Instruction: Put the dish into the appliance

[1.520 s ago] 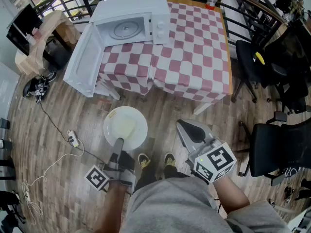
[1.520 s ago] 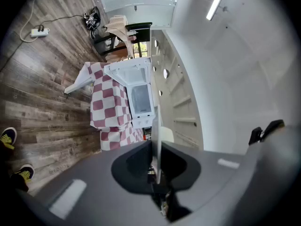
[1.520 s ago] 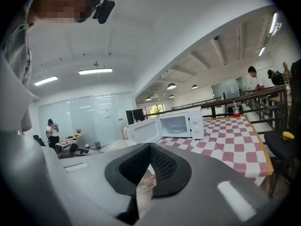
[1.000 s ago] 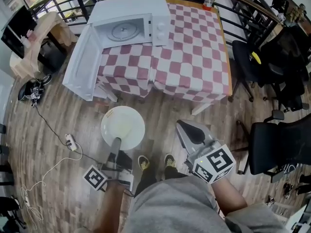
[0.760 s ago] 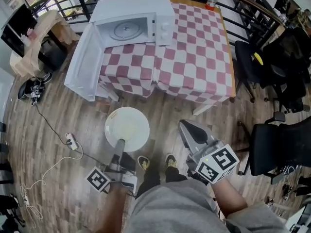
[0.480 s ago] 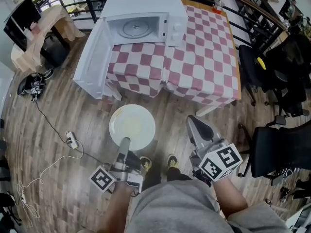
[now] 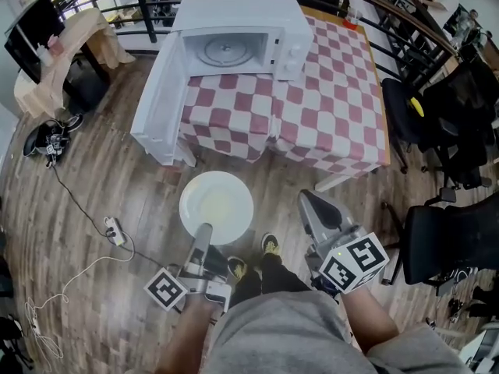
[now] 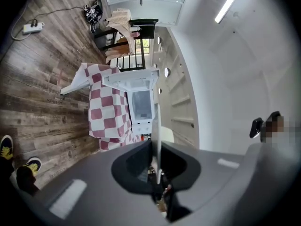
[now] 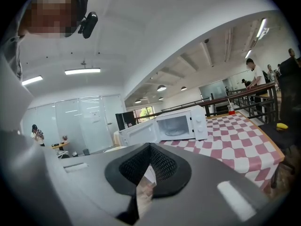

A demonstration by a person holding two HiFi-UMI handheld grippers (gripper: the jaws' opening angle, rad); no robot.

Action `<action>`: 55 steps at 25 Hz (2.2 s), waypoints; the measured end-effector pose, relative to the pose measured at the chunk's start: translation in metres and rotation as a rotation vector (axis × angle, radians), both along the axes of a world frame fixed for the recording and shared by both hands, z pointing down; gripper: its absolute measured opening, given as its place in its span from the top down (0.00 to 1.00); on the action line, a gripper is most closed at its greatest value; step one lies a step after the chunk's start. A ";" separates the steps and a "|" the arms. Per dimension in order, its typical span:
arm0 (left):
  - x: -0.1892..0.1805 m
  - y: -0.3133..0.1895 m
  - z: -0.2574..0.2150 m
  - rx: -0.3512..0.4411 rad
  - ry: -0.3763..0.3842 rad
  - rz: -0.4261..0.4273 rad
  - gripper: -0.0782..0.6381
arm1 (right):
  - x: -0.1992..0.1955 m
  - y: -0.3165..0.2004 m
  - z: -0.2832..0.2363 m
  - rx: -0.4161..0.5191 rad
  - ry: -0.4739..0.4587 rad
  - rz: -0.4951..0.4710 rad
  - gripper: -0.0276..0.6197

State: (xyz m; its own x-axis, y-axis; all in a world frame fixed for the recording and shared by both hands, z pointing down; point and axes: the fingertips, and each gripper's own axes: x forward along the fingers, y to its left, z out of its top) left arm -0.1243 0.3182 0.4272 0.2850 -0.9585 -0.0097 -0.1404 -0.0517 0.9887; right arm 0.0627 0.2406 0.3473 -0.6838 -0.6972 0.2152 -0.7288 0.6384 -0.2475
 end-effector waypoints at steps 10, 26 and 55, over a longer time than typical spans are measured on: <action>0.005 -0.032 -0.002 0.020 0.016 0.040 0.85 | 0.001 -0.033 -0.001 0.020 -0.002 0.009 0.96; 0.026 -0.154 -0.007 0.031 0.013 0.043 0.85 | 0.001 -0.153 0.005 0.049 -0.007 -0.045 0.96; 0.045 -0.234 -0.014 0.043 -0.020 -0.017 0.85 | 0.014 -0.242 0.005 0.052 -0.078 -0.129 0.96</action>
